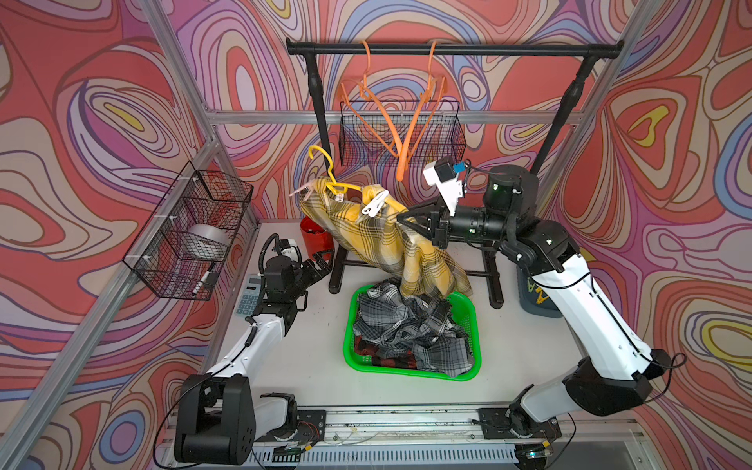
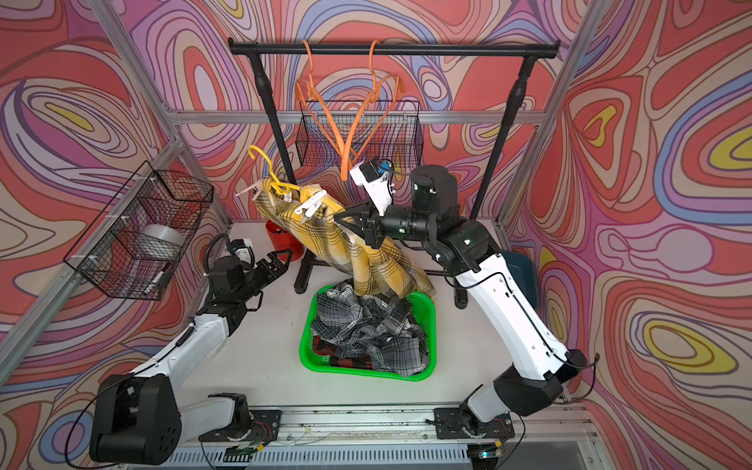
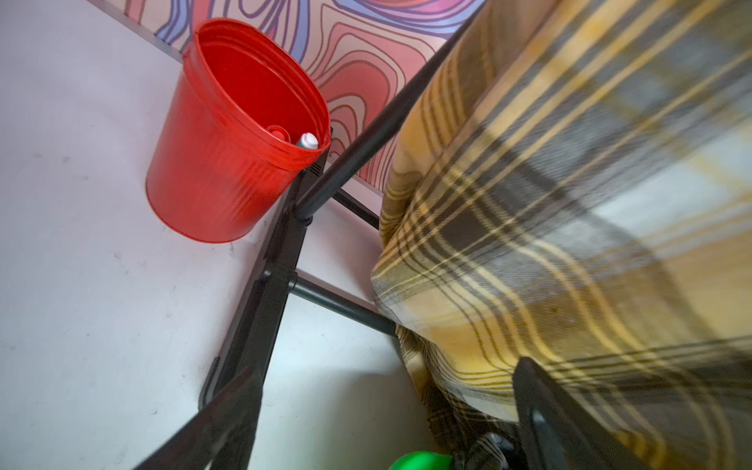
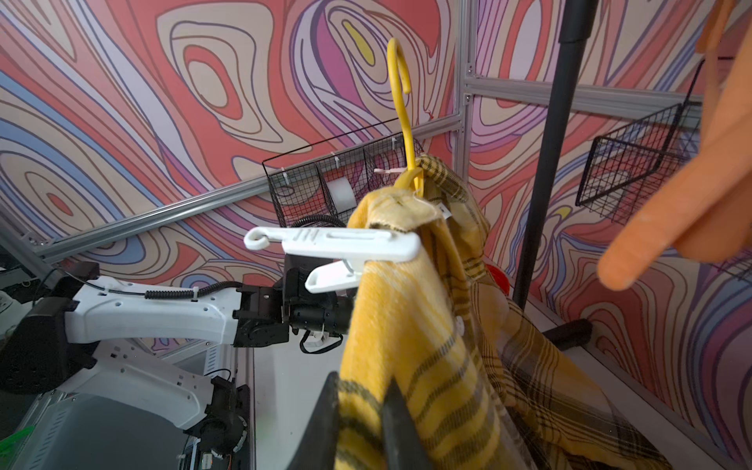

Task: Remove the clothespins securing long-sleeve shirts to the hanger
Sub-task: Place the long-sleeve shirt at the bin.

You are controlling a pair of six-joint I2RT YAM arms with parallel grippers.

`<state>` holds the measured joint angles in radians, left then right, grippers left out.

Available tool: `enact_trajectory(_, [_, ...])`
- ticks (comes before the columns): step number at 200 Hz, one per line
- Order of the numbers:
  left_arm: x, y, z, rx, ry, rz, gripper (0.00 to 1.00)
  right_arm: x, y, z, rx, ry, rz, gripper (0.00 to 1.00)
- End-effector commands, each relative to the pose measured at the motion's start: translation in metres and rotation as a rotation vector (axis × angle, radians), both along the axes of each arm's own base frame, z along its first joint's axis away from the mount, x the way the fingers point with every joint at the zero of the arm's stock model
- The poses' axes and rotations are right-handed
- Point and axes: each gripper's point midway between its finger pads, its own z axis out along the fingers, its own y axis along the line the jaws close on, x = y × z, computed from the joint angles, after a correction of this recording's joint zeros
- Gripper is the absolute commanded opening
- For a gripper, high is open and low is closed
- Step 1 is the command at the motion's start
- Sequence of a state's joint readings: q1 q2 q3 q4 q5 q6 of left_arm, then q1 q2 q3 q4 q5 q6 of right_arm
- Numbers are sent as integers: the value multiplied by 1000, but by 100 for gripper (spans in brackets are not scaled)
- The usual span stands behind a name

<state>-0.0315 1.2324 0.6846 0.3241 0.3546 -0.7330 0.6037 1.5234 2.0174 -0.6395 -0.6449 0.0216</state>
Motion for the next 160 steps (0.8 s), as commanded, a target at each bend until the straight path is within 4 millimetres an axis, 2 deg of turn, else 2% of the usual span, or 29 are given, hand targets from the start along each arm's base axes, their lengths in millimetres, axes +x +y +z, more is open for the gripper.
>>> enact_trajectory(1, [7,6,-1,24,8,11,91,-24,2,44,97,-111,99,0])
enact_trajectory(42, [26,12,4,27,9,27,91,-35,1,61,142,-138,139,0])
enact_trajectory(68, [40,15,16,49,-20,31,92,-44,0,72,169,-150,168,0])
enact_trajectory(78, [46,16,23,52,-41,30,88,-46,-1,75,178,-157,173,0])
enact_trajectory(87, [50,13,32,43,-76,8,80,-48,-1,78,190,-161,181,0])
enact_trajectory(93, [53,9,40,35,-111,-15,67,-48,-1,80,196,-162,184,0])
enact_trajectory(104, [55,-1,60,14,-186,-75,37,-50,0,83,209,-168,192,0])
enact_trajectory(114, [55,-12,74,-10,-232,-138,0,-49,1,86,220,-172,194,0])
enact_trajectory(139, [44,-35,103,-27,-305,-268,0,-45,4,93,258,-181,196,0])
enact_trajectory(160, [27,-55,130,-31,-373,-355,0,-44,10,100,279,-191,205,0])
